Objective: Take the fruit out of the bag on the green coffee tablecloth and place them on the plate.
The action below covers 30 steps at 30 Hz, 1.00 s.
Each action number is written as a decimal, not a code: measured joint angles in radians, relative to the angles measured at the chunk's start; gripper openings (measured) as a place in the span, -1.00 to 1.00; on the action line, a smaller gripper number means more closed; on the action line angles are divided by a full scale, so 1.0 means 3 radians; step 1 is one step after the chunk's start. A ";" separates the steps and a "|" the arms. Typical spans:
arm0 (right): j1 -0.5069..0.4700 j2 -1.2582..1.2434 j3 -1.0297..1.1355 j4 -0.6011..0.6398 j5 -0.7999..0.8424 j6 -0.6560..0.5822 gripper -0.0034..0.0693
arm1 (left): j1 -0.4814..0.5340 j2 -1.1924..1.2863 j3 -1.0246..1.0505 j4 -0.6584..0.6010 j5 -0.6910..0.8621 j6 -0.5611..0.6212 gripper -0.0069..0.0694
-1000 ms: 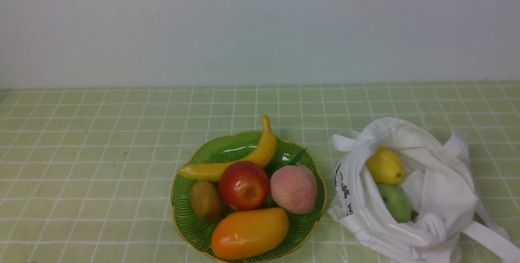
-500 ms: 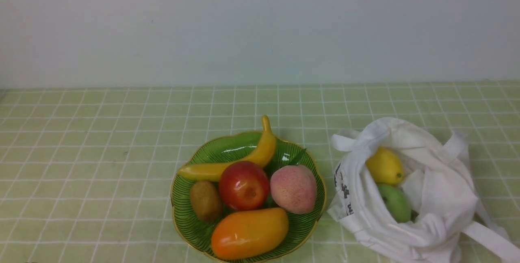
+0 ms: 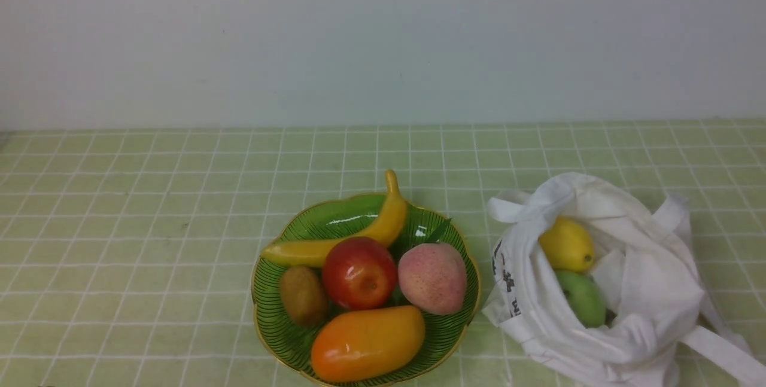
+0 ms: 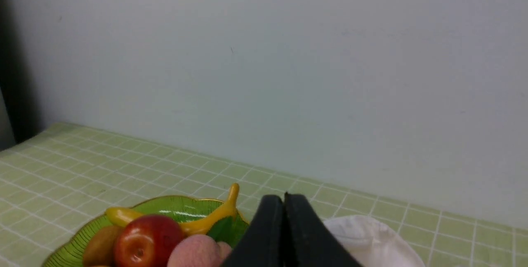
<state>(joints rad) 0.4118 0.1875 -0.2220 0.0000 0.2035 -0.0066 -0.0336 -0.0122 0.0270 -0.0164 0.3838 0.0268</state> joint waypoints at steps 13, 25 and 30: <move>-0.0832 -0.0564 0.0818 0.0000 0.0330 0.0022 -0.95 | 0.0000 0.0000 0.0000 0.0000 0.0000 0.0000 -0.84; -0.1498 -0.0651 0.0825 0.0000 0.0530 0.0174 -0.95 | 0.0000 0.0000 0.0000 0.0000 0.0000 0.0000 -0.84; -0.1412 -0.0651 0.0825 0.0000 0.0533 0.0183 -0.95 | 0.0000 0.0000 0.0000 0.0000 0.0000 0.0000 -0.84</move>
<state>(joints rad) -0.0117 -0.0079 0.0256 0.0000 0.3634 0.0484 -0.0336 -0.0122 0.0270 -0.0164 0.3838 0.0268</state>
